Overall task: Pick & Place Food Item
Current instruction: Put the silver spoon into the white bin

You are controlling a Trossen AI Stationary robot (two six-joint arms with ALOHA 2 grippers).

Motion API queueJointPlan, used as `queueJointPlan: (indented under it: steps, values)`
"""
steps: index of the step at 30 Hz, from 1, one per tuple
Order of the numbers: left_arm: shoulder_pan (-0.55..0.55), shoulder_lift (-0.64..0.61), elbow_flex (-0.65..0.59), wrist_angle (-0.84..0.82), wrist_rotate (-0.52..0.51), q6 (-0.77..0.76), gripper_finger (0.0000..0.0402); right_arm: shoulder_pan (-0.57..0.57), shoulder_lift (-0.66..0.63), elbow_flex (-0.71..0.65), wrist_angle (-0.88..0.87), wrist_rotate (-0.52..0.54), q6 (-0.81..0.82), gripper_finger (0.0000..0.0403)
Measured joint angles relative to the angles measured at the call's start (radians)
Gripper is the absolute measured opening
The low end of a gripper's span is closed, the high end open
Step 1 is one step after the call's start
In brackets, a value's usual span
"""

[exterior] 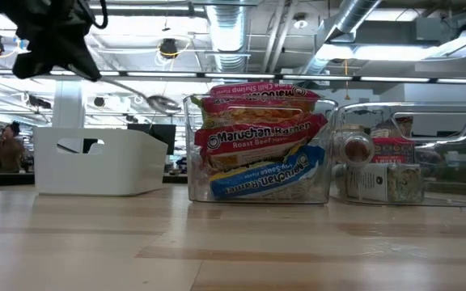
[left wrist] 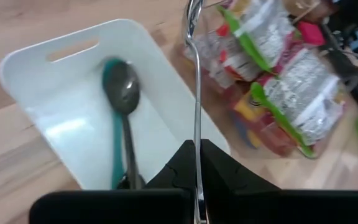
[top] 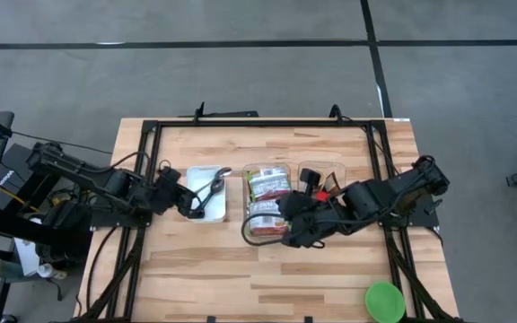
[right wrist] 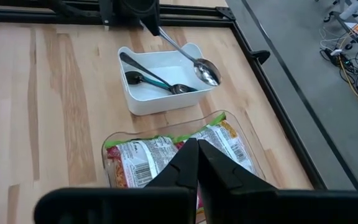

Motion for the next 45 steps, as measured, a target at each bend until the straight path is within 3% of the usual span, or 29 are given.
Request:
queueJointPlan:
  steps: [13,45]
  values:
    - [0.0,0.026,0.0,-0.124,0.005,-0.148,0.0005,0.0,0.0,0.0,0.0,-0.001,0.0,0.0]
    - [0.0,0.278,0.0,-0.081,0.044,-0.223,0.0007,-0.007,0.001,-0.001,0.001,-0.006,0.001,0.0]
